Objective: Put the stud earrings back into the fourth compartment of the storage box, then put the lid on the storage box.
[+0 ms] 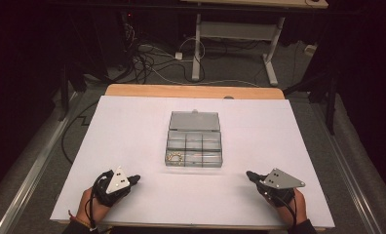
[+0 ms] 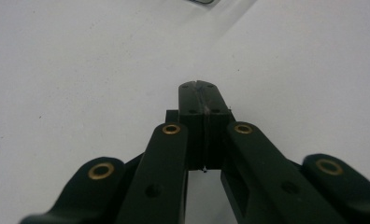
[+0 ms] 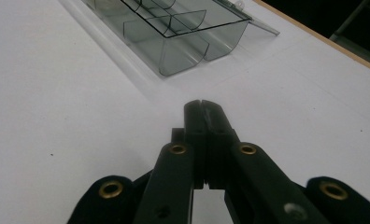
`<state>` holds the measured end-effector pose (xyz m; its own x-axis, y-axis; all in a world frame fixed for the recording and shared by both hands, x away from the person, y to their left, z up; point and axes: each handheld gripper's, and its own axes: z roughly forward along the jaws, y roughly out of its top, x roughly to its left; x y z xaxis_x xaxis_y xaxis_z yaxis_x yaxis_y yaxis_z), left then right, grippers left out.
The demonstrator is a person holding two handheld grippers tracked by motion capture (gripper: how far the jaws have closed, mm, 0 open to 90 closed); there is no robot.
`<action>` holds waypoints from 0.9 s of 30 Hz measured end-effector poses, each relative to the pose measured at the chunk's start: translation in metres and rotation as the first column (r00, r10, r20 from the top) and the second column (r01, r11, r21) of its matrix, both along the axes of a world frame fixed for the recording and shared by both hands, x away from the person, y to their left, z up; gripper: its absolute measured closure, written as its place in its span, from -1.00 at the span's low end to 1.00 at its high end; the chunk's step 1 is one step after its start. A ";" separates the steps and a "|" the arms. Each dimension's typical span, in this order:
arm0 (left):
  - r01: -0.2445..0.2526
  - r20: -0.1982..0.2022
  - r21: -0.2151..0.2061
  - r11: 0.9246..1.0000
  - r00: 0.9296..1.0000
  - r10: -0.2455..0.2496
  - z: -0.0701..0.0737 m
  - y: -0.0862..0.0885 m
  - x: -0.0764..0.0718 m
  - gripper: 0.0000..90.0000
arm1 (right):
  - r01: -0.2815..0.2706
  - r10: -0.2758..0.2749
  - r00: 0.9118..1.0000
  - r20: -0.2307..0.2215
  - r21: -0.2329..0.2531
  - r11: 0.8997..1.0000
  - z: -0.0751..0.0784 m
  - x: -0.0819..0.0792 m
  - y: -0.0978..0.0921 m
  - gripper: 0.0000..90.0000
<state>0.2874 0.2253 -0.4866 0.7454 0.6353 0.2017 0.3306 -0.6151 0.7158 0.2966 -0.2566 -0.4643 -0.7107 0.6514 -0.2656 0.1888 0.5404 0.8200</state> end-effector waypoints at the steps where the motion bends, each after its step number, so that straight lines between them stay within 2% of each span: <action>1: 0.002 0.002 0.000 1.000 1.000 -0.002 0.000 0.000 -0.001 0.93 | 0.000 0.000 1.000 0.002 -0.004 1.000 0.000 0.000 0.001 1.00; 4: 0.007 0.004 0.015 1.000 1.000 -0.007 -0.001 -0.001 -0.002 0.93 | -0.006 0.006 1.000 0.015 -0.017 1.000 0.001 0.000 0.004 1.00; 8: 0.007 0.007 0.013 1.000 1.000 -0.007 0.000 -0.001 -0.001 0.93 | -0.008 0.009 1.000 0.010 -0.021 1.000 0.000 0.002 0.005 1.00; 10: 0.012 0.017 0.035 0.999 1.000 -0.012 0.000 -0.001 -0.001 0.93 | -0.010 0.010 1.000 0.006 -0.020 1.000 0.000 0.004 0.005 1.00; 15: -0.006 0.023 0.016 1.000 1.000 0.005 0.004 0.002 0.002 0.93 | -0.004 0.004 1.000 0.005 -0.020 1.000 0.002 0.007 0.008 1.00; 18: -0.016 0.026 0.003 1.000 1.000 0.016 0.007 0.001 0.010 0.93 | 0.001 -0.001 1.000 0.008 -0.016 1.000 0.003 0.012 0.009 1.00; 20: -0.014 0.021 0.007 1.000 1.000 0.014 0.009 -0.001 0.018 0.93 | 0.005 -0.005 1.000 0.007 -0.030 1.000 0.002 0.016 0.010 1.00; 23: -0.024 -0.004 -0.026 0.999 1.000 0.024 0.013 -0.002 0.031 0.93 | 0.018 -0.018 1.000 -0.002 -0.008 1.000 0.005 0.022 0.009 1.00; 27: -0.033 -0.007 0.000 0.999 0.999 0.033 0.016 -0.006 0.052 0.93 | 0.052 -0.052 0.999 0.015 0.007 0.999 0.008 0.036 0.006 1.00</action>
<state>0.3394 0.2195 -0.4710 0.7257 0.6595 0.1963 0.3554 -0.6036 0.7137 0.3326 -0.2502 -0.4563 -0.6715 0.6892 -0.2721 0.2038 0.5248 0.8265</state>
